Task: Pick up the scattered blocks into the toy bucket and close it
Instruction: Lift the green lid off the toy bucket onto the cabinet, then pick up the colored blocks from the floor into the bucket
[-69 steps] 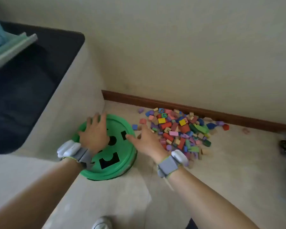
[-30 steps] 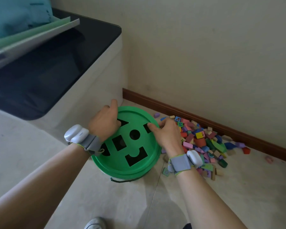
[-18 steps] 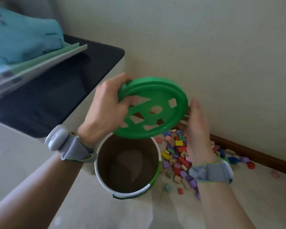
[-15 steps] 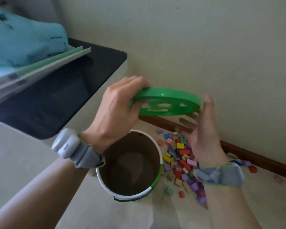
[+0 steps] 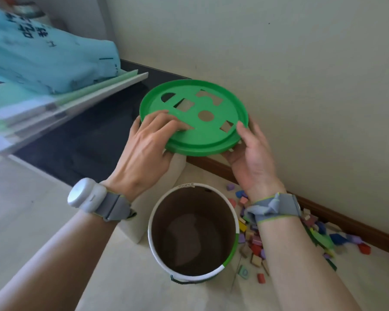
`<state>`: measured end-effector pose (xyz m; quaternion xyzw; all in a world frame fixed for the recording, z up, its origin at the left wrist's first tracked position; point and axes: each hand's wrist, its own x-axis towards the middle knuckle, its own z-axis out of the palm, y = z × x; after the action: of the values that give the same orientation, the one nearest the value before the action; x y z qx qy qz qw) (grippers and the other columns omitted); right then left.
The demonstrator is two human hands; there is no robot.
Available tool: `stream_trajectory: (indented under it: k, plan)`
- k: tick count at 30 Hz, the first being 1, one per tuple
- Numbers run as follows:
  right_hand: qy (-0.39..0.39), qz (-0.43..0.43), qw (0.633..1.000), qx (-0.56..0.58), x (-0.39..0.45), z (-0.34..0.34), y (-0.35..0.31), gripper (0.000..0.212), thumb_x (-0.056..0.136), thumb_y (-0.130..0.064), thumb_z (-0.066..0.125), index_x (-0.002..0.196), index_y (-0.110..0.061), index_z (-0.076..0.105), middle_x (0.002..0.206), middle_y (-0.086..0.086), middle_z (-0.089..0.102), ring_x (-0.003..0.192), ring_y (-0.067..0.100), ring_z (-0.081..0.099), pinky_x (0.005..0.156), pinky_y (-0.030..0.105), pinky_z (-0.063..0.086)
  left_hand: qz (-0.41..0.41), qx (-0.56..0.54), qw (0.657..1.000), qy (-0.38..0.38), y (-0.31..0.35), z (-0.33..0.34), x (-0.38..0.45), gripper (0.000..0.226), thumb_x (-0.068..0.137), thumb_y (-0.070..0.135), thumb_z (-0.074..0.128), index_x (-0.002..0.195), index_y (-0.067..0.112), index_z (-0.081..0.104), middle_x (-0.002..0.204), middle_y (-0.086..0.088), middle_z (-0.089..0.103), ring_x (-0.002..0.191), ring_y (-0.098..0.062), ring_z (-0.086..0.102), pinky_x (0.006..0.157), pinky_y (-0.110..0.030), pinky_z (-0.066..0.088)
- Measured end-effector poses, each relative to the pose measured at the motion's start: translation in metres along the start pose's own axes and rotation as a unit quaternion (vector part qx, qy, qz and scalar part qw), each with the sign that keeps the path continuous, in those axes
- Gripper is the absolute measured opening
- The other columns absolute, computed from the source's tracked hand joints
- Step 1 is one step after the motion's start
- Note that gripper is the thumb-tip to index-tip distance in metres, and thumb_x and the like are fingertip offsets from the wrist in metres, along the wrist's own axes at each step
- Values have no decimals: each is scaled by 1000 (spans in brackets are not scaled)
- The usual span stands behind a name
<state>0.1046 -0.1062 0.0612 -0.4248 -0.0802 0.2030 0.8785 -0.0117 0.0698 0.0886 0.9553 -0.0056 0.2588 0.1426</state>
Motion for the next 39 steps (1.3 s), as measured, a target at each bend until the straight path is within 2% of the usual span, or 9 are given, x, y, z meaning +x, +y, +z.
stream_trajectory:
  k: [5, 10, 16, 20, 23, 26, 30, 33, 39]
  plan:
    - [23, 45, 999, 18, 31, 22, 17, 44, 103, -14, 53, 146, -17, 47, 115, 7, 73, 95, 25, 72, 73, 41, 59, -94, 39, 994, -41, -20, -10, 10, 47, 81, 27, 66, 123, 30, 46, 132, -6, 27, 123, -31, 42, 100, -59, 37]
    - [-8, 94, 995, -34, 43, 27, 22, 36, 107, -29, 44, 140, -19, 54, 124, 7, 66, 101, 27, 66, 74, 42, 59, -144, 87, 983, -71, -34, -14, 11, 51, 82, 29, 63, 128, 30, 41, 130, -1, 37, 119, -27, 45, 100, -72, 23]
    - [24, 110, 976, -187, 50, -16, 5, 51, 105, -53, 30, 139, -21, 50, 122, 6, 67, 103, 26, 68, 71, 41, 61, -125, 92, 982, -105, -16, -20, 15, 77, 77, 27, 68, 141, 33, 25, 151, -7, 17, 145, -27, -7, 102, -75, 10]
    - [135, 104, 945, -280, 51, -67, 14, 46, 109, -43, 26, 121, -11, 57, 94, 10, 68, 77, 21, 66, 62, 30, 52, 58, 2, 998, 32, 27, -19, 25, 55, 82, 35, 61, 133, 29, 41, 132, 2, 42, 128, -20, 37, 94, -47, 43]
    - [174, 103, 908, -366, 40, -107, 37, 35, 109, -31, 32, 111, -8, 58, 83, 10, 65, 72, 24, 62, 54, 28, 50, 84, -131, 987, -50, 51, 23, 27, 35, 87, 27, 55, 122, 27, 49, 110, 8, 55, 103, -12, 55, 78, -38, 50]
    - [158, 80, 831, -527, 20, -159, 68, 25, 104, -29, 45, 102, -11, 62, 84, 6, 71, 87, 32, 68, 71, 37, 54, 21, -108, 968, -227, 47, 94, 10, 38, 87, 21, 58, 124, 26, 51, 116, 4, 57, 110, -18, 54, 88, -40, 46]
    - [24, 49, 680, -731, -11, -216, 114, 39, 98, -37, 51, 131, -16, 54, 119, 10, 64, 115, 30, 56, 90, 36, 42, -71, 4, 932, -354, 8, 149, -14, 52, 83, 33, 66, 131, 33, 46, 130, 0, 54, 118, -23, 50, 96, -37, 42]
    - [-98, 81, 541, -831, -35, -247, 152, 71, 91, -54, 40, 155, -26, 27, 155, 8, 31, 145, 34, 26, 106, 49, 35, -117, 46, 932, -341, -15, 161, -27, 41, 84, 17, 60, 121, 34, 55, 113, -7, 61, 98, -28, 59, 82, -40, 49]
    - [-161, 93, 481, -857, -42, -275, 213, 85, 79, -70, 16, 144, -46, -34, 168, 12, 1, 152, 43, -3, 115, 68, 12, -217, 46, 939, -261, -43, 162, -42, 39, 81, 6, 55, 111, 28, 65, 100, -8, 64, 86, -26, 59, 71, -37, 46]
